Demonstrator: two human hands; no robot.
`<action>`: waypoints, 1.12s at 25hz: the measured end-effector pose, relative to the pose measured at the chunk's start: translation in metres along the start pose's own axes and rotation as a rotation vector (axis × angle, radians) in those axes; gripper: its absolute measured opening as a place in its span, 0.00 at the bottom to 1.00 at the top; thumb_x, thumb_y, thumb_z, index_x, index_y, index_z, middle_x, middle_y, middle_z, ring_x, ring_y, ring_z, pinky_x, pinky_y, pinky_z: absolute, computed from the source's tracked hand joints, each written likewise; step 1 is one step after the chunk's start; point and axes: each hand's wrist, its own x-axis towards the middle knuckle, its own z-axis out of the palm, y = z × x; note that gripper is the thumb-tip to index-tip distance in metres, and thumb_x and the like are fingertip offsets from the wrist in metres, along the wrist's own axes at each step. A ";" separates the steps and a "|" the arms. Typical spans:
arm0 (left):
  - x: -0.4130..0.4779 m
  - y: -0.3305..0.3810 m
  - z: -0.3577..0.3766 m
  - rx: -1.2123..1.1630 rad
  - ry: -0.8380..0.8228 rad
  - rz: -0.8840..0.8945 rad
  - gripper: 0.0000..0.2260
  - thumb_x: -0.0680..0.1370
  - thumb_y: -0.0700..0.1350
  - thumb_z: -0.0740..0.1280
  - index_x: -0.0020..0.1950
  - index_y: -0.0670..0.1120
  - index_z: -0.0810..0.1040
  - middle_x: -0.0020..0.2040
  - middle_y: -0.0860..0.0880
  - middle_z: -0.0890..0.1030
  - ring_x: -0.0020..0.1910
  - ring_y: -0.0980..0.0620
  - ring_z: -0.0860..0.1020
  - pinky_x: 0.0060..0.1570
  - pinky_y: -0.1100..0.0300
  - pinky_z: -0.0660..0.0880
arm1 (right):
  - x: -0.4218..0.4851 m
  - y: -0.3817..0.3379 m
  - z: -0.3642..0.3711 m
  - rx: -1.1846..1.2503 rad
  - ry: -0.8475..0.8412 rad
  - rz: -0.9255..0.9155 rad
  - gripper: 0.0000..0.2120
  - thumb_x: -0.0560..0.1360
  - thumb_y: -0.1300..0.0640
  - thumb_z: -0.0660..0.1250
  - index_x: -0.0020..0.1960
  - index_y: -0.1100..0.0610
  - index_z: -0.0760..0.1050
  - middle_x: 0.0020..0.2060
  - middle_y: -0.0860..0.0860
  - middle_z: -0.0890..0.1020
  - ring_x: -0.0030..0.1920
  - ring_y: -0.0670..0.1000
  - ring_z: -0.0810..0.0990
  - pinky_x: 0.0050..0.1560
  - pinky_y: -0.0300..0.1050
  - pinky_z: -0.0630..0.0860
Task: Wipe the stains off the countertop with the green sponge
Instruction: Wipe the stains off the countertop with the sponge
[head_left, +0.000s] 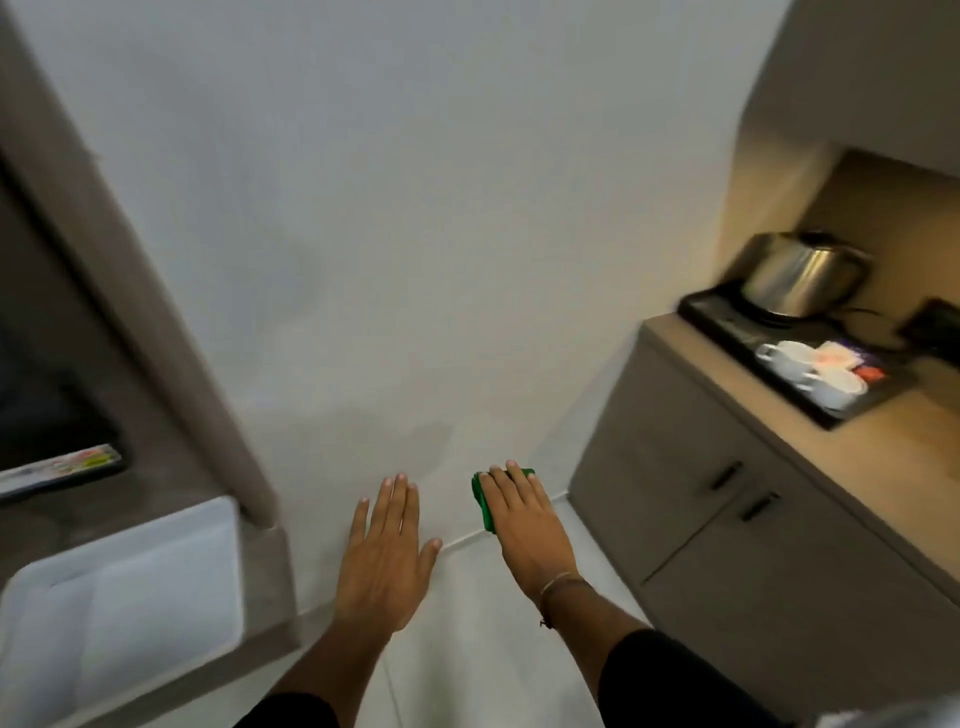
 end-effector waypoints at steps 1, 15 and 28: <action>0.014 0.031 -0.001 0.001 0.003 0.056 0.39 0.79 0.65 0.34 0.83 0.41 0.46 0.84 0.41 0.48 0.83 0.42 0.45 0.81 0.40 0.49 | -0.015 0.031 -0.008 -0.013 0.018 0.053 0.37 0.77 0.71 0.64 0.81 0.58 0.54 0.80 0.58 0.64 0.82 0.62 0.55 0.82 0.60 0.52; 0.181 0.428 0.022 -0.041 -0.019 0.822 0.34 0.85 0.61 0.50 0.83 0.41 0.47 0.85 0.41 0.49 0.83 0.42 0.45 0.81 0.39 0.51 | -0.201 0.365 -0.114 -0.234 0.093 0.821 0.34 0.78 0.70 0.66 0.81 0.58 0.58 0.79 0.59 0.66 0.81 0.63 0.57 0.81 0.60 0.52; 0.316 0.665 0.093 -0.060 -0.158 1.145 0.34 0.85 0.62 0.52 0.83 0.42 0.48 0.85 0.41 0.51 0.83 0.42 0.47 0.81 0.39 0.49 | -0.259 0.546 -0.106 -0.121 -0.138 1.254 0.42 0.80 0.51 0.71 0.83 0.51 0.47 0.84 0.53 0.54 0.83 0.57 0.49 0.77 0.56 0.45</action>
